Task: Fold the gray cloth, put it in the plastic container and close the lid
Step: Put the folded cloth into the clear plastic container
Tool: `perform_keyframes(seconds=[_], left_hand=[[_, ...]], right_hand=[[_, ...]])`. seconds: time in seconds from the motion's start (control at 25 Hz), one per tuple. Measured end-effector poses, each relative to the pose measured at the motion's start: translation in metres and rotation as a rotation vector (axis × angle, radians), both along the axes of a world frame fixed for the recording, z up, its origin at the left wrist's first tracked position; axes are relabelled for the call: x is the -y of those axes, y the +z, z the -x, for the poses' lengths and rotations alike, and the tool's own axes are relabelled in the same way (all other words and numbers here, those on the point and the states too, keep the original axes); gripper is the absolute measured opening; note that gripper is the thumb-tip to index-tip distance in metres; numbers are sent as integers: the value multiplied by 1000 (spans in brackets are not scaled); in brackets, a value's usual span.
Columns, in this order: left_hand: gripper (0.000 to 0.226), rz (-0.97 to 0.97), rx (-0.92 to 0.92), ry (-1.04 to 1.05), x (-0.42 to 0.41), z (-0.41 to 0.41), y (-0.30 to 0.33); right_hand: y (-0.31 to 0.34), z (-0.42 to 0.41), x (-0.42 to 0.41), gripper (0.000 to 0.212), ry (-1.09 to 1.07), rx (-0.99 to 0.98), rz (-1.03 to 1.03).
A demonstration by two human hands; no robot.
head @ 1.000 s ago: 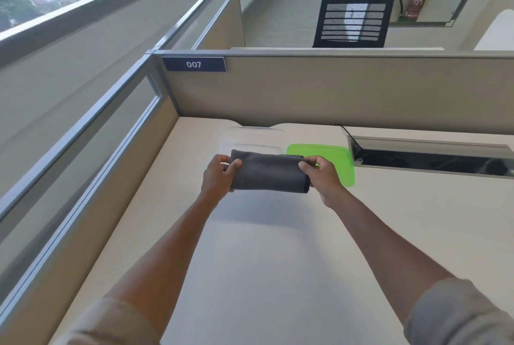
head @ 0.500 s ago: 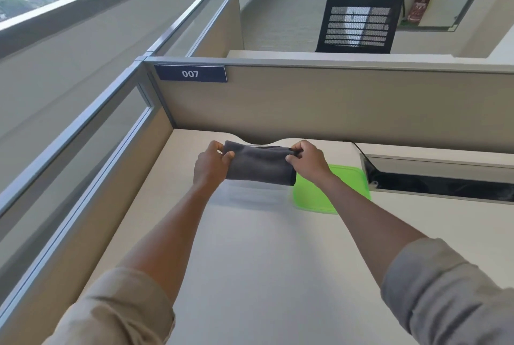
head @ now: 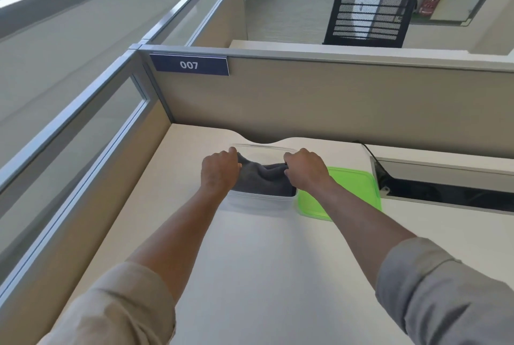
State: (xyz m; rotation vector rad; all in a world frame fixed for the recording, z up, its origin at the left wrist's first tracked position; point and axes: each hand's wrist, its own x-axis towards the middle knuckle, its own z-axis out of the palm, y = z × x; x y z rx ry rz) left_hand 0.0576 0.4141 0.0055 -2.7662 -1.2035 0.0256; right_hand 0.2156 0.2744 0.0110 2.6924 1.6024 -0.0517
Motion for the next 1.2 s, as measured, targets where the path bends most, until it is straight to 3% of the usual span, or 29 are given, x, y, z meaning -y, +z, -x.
perform_keyframes(seconds=[0.12, 0.2, 0.28, 0.4, 0.48, 0.56, 0.64, 1.0, 1.2], left_hand=[[19, -141, -156, -53, 5, -1, 2], [20, -206, -93, -197, 5, -2, -2], [2, -26, 15, -378, 7, -6, -9], [30, 195, 99, -393, 9, -8, -15], [33, 196, 102, -348, 6, -10, -19], [32, 194, 94, -302, 5, -11, -24], [31, 234, 74, -269, 5, -13, -26], [56, 486, -290, -315, -6, -20, -35], [55, 446, -386, -359, -7, -21, -32]], right_hand=[[-5, 4, -6, 22, 14, 110, 9], [-9, 4, -9, 22, 27, 175, -3], [-11, 1, -10, 27, 16, 226, -16], [-13, 6, -11, 31, 71, 153, -216], [-10, 16, -14, 16, 144, -22, -261], [-13, 23, -17, 4, 202, -169, -135], [-18, 23, -18, 9, 179, -224, -10], [-25, 25, -27, 28, 96, -244, 67], [-17, 29, -32, 29, 118, -206, 198]])
